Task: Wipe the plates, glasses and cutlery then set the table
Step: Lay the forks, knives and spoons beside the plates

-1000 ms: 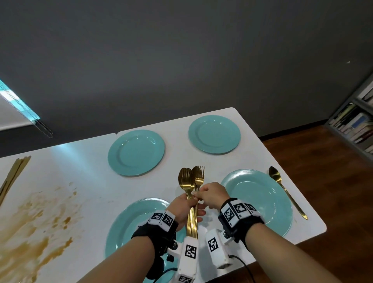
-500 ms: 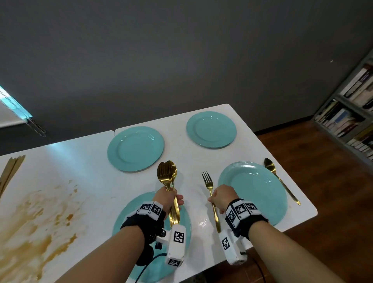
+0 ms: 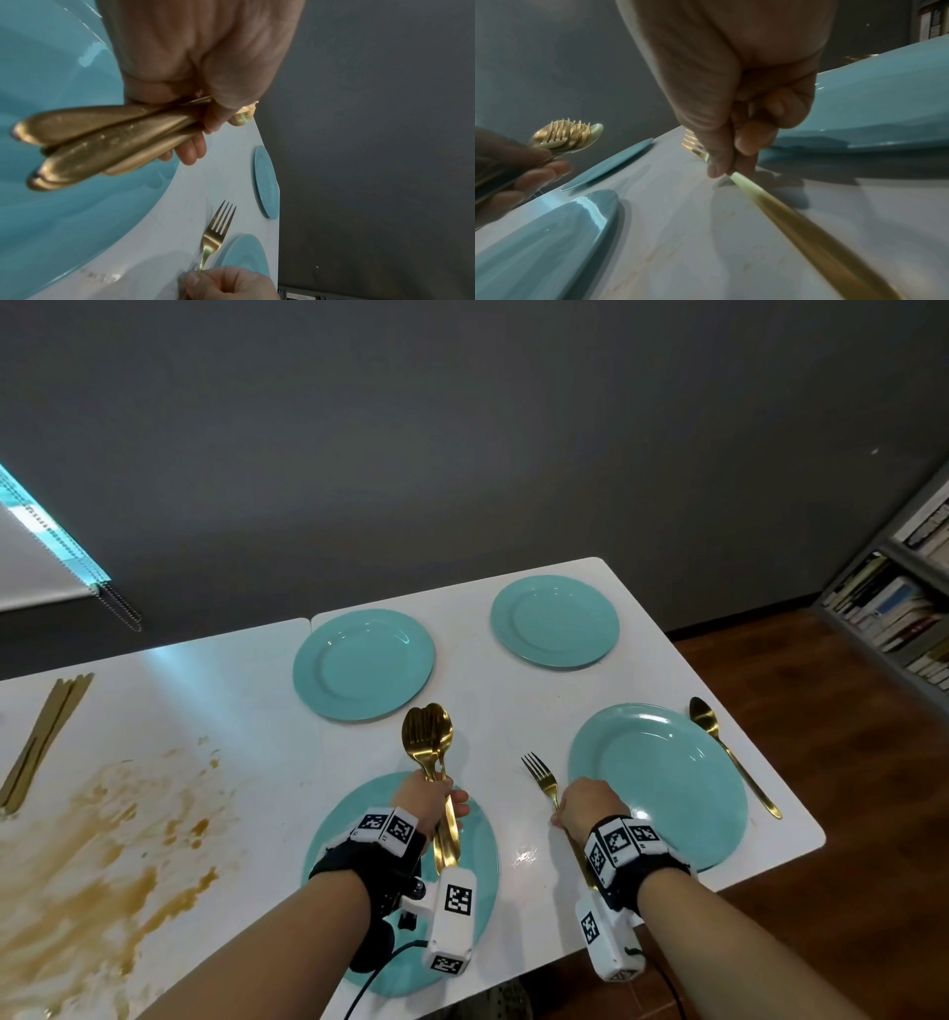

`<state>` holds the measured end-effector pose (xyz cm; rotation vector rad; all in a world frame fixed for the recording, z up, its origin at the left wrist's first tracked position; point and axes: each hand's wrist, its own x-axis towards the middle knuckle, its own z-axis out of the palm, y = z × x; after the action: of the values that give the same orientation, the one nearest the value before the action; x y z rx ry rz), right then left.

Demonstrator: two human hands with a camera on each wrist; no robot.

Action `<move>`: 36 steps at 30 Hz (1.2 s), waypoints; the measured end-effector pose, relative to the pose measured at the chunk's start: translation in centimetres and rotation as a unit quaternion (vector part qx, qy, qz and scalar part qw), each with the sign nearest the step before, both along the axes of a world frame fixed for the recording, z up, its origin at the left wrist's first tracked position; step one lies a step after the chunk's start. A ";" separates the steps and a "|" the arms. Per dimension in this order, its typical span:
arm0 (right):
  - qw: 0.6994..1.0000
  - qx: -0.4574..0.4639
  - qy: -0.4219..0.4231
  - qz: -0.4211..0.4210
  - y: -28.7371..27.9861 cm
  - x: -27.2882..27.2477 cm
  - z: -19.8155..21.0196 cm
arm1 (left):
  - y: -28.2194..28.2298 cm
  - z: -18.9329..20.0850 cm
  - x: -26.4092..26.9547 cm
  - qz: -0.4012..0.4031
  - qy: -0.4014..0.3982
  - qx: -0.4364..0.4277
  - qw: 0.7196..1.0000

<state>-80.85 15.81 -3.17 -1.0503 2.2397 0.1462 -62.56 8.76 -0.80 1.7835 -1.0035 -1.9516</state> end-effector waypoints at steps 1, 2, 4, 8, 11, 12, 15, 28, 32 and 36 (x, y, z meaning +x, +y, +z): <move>1.000 -0.003 0.008 0.003 0.0 0.1 0.0 | 0.1 0.0 0.0 0.001 0.001 -0.001 1.000; 1.000 -0.007 0.016 0.005 0.1 0.1 0.0 | 0.1 0.1 0.1 0.003 0.000 -0.002 1.000; 0.999 -0.016 0.032 0.008 0.2 0.3 -0.1 | 0.2 0.1 0.1 0.005 0.000 -0.004 1.000; 0.998 -0.028 0.053 0.007 0.3 0.4 -0.3 | 0.5 0.2 0.2 0.007 -0.002 -0.007 1.000; 0.997 -0.037 0.061 0.001 0.5 0.6 -0.4 | 0.6 0.2 0.2 0.007 -0.004 -0.006 1.000; 0.997 -0.039 0.065 0.000 0.6 0.6 -0.4 | 0.6 0.2 0.2 0.006 -0.004 -0.006 1.000; 0.996 -0.044 0.072 -0.002 0.8 0.6 -0.3 | 0.7 0.2 0.2 0.005 -0.003 -0.004 1.000; 0.996 -0.051 0.077 0.003 1.6 1.0 0.8 | 0.7 0.4 0.2 0.011 0.000 0.001 1.000; 0.995 -0.049 0.084 -0.001 1.7 1.1 0.9 | 0.7 0.3 0.2 0.014 -0.001 0.003 1.000; 0.995 -0.047 0.092 -0.007 1.9 1.1 0.8 | 0.8 0.3 0.3 0.016 0.001 0.004 1.000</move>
<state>-79.76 17.73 -2.34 -1.1099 2.4384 0.1379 -62.25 9.56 -0.54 1.7916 -0.9628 -1.9408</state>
